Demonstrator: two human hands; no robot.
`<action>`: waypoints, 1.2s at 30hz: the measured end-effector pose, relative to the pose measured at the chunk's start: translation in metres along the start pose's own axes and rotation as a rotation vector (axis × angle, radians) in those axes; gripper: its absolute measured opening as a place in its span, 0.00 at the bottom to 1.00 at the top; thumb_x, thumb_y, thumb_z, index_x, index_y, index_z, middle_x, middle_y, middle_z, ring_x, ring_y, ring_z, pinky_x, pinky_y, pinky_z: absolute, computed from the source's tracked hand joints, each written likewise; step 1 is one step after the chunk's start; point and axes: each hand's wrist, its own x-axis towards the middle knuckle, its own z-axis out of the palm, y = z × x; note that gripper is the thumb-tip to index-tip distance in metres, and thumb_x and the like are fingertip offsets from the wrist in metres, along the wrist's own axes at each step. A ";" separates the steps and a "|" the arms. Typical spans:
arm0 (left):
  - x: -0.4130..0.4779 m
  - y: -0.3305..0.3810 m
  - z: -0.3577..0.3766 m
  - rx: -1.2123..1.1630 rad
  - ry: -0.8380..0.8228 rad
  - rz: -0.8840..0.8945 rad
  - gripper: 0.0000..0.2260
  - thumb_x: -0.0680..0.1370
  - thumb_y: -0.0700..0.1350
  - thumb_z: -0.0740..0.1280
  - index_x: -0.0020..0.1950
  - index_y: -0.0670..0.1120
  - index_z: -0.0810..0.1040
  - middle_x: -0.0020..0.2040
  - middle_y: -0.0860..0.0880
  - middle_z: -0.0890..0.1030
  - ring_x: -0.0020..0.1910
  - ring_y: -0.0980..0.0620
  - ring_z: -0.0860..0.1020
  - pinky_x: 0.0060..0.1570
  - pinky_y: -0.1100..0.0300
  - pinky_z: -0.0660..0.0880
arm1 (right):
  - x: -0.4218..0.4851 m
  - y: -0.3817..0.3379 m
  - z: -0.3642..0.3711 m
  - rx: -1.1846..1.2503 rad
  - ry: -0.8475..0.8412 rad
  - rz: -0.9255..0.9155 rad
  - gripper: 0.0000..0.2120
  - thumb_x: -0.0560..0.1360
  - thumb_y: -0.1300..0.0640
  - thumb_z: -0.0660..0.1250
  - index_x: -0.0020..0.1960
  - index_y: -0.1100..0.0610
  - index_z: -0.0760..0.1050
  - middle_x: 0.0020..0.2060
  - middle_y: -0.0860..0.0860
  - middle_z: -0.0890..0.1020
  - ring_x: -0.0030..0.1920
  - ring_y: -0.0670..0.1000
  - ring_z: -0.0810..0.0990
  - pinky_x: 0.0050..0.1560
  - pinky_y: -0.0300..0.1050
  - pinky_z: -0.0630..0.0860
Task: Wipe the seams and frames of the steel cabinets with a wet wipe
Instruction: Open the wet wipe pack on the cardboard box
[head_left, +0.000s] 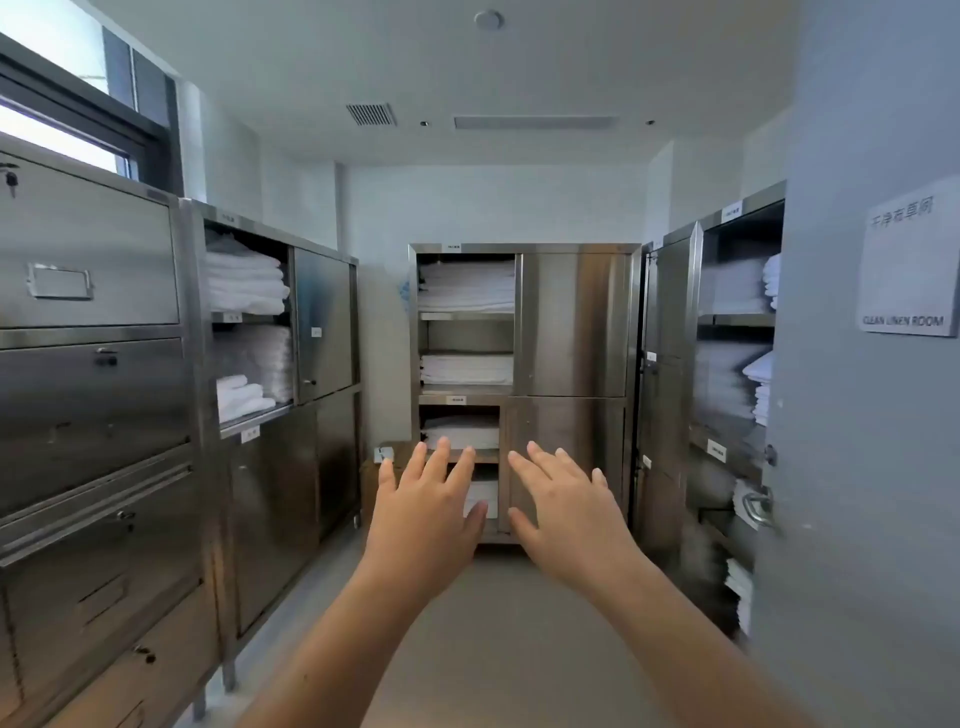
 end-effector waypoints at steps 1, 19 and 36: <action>0.002 -0.001 0.005 0.016 0.007 -0.009 0.26 0.81 0.57 0.49 0.77 0.52 0.46 0.78 0.50 0.48 0.76 0.49 0.47 0.72 0.47 0.45 | 0.005 0.002 0.004 -0.007 -0.001 -0.012 0.28 0.80 0.48 0.54 0.77 0.48 0.48 0.76 0.48 0.50 0.76 0.51 0.47 0.73 0.56 0.48; 0.142 -0.147 0.127 0.060 -0.007 -0.081 0.26 0.81 0.57 0.48 0.77 0.51 0.45 0.77 0.50 0.49 0.76 0.49 0.47 0.72 0.47 0.47 | 0.218 -0.041 0.137 -0.029 -0.025 -0.112 0.28 0.81 0.48 0.51 0.77 0.49 0.45 0.77 0.47 0.48 0.76 0.50 0.46 0.73 0.55 0.47; 0.367 -0.256 0.264 0.050 0.149 0.041 0.23 0.68 0.53 0.73 0.60 0.43 0.79 0.58 0.41 0.80 0.57 0.41 0.78 0.50 0.39 0.75 | 0.462 -0.026 0.245 -0.033 -0.029 -0.074 0.27 0.81 0.49 0.52 0.77 0.49 0.46 0.76 0.47 0.48 0.76 0.51 0.46 0.73 0.55 0.48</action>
